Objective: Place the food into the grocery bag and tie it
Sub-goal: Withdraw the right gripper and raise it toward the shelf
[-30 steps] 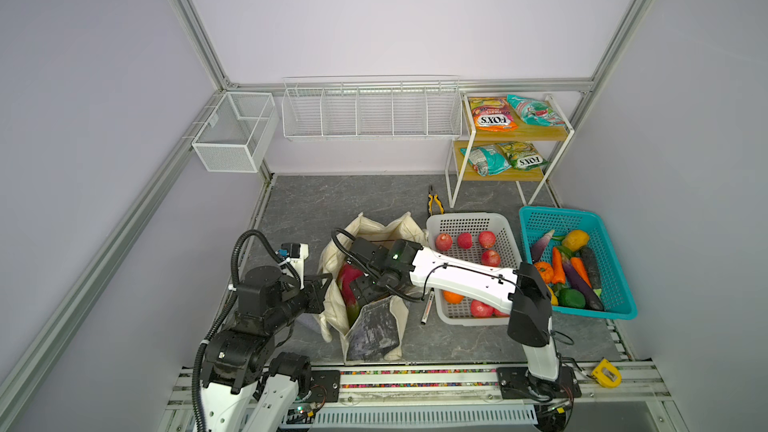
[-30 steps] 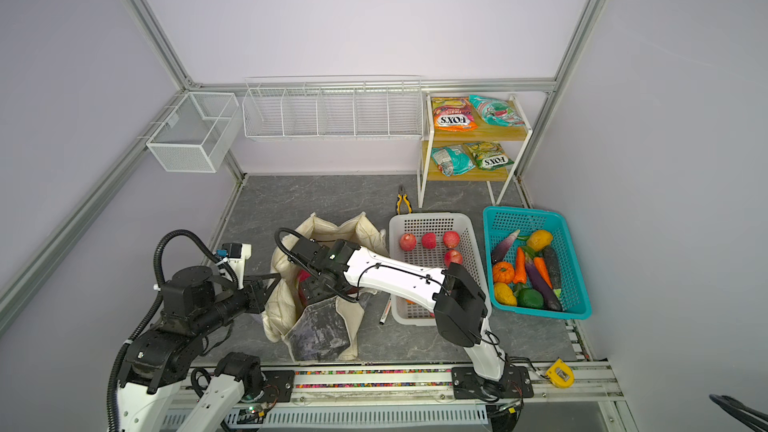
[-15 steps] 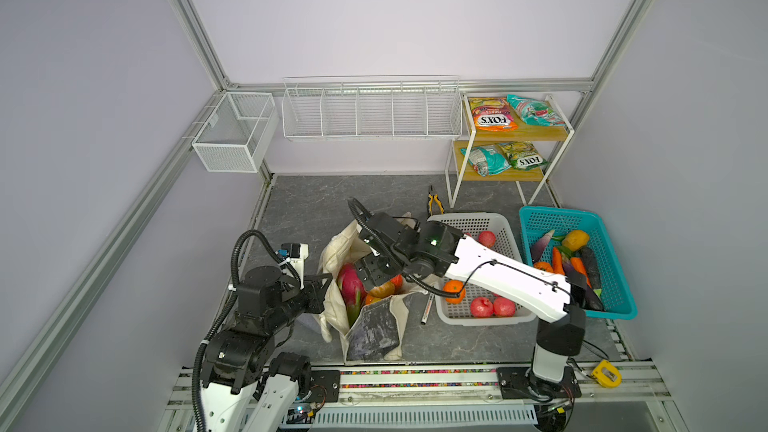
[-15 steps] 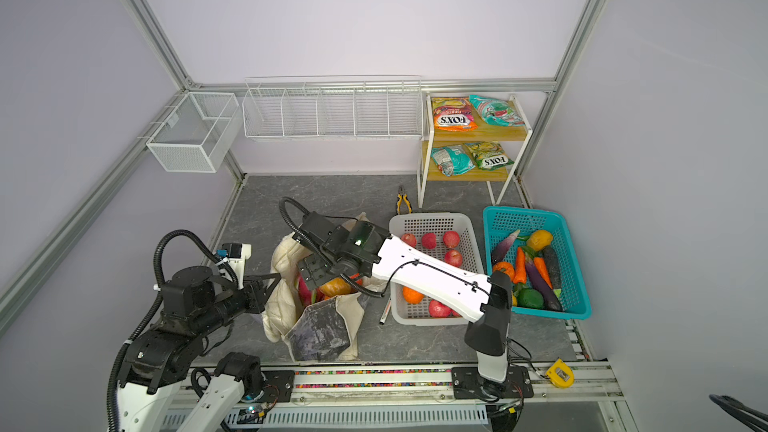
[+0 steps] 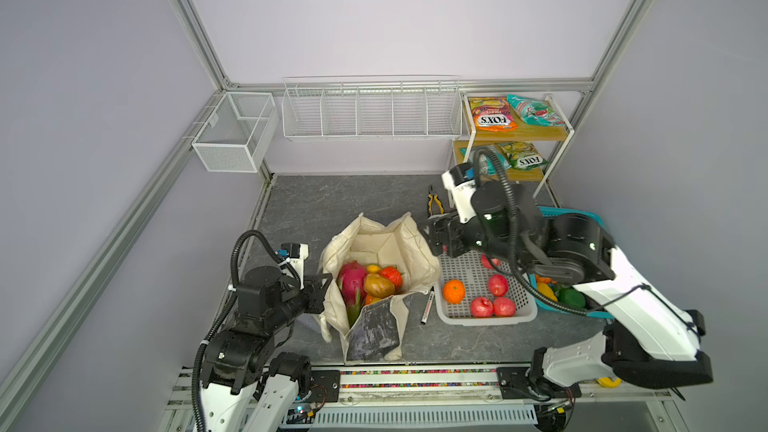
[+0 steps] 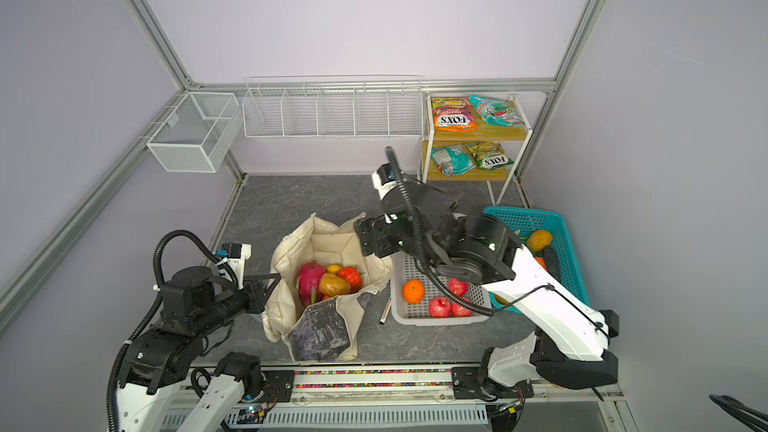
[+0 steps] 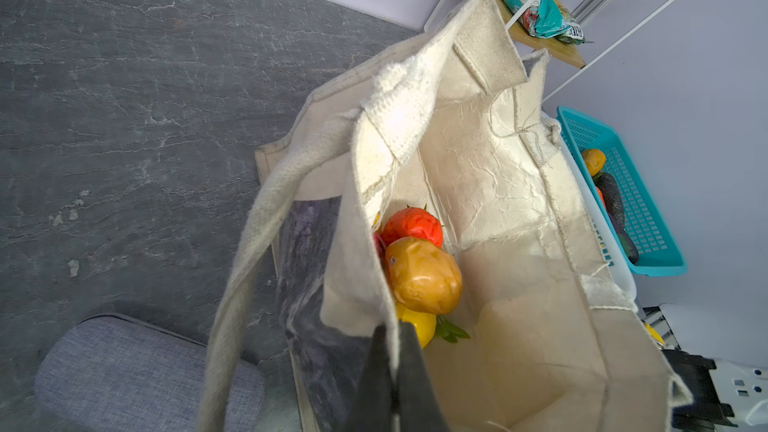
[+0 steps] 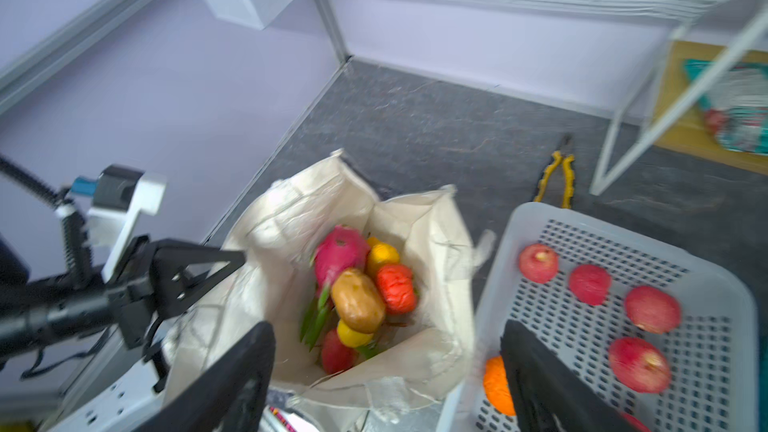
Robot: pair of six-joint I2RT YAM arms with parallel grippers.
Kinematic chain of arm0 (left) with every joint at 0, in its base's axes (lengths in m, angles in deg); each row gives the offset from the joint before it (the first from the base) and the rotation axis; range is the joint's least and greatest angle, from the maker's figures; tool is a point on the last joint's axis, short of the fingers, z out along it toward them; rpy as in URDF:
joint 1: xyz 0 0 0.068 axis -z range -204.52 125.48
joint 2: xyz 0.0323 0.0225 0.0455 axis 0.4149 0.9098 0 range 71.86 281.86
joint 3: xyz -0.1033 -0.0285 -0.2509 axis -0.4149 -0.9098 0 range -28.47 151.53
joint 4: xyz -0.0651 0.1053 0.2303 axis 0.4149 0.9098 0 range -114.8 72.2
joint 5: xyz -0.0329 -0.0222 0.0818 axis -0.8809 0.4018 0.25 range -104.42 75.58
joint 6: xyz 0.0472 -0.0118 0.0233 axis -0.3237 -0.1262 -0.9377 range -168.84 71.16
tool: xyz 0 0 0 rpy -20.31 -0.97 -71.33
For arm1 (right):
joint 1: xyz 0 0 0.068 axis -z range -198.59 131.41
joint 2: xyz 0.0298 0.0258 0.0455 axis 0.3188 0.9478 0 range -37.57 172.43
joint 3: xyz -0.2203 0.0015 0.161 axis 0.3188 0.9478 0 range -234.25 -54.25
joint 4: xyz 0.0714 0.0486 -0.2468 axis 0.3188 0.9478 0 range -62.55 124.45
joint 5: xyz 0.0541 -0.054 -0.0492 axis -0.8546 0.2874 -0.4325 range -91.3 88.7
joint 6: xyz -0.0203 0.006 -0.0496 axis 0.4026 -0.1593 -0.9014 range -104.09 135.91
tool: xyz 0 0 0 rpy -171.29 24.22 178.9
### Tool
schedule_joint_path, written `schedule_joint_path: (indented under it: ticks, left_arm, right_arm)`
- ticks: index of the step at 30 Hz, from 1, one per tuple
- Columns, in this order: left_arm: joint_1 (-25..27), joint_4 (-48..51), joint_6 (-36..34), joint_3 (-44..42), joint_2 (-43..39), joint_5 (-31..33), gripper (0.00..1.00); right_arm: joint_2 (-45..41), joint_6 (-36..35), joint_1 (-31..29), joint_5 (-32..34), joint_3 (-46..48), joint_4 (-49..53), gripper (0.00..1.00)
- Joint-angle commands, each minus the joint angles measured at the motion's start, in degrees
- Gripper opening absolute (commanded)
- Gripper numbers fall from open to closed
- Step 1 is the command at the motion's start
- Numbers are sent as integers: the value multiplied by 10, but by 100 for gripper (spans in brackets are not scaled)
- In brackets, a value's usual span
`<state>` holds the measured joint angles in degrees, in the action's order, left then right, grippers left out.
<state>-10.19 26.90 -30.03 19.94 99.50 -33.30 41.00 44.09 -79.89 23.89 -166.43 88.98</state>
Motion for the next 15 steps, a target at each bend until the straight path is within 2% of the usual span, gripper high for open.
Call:
schedule_joint_path:
  ticks: [1, 6, 10, 15]
  left_arm:
    - [4, -2, -2, -1, -7, -1, 0]
    - [4, -2, -2, -1, -8, -2, 0]
    - [4, -2, -3, -2, -9, -5, 0]
    - [3, -4, -3, -3, -15, -8, 0]
  right_arm:
    - [-41, -2, 60, 36, 27, 23, 87]
    - [-44, -22, 149, 84, 16, 76, 87]
    - [-30, -42, 194, 125, 21, 94, 87]
    - [-15, -53, 261, 121, 37, 75, 88]
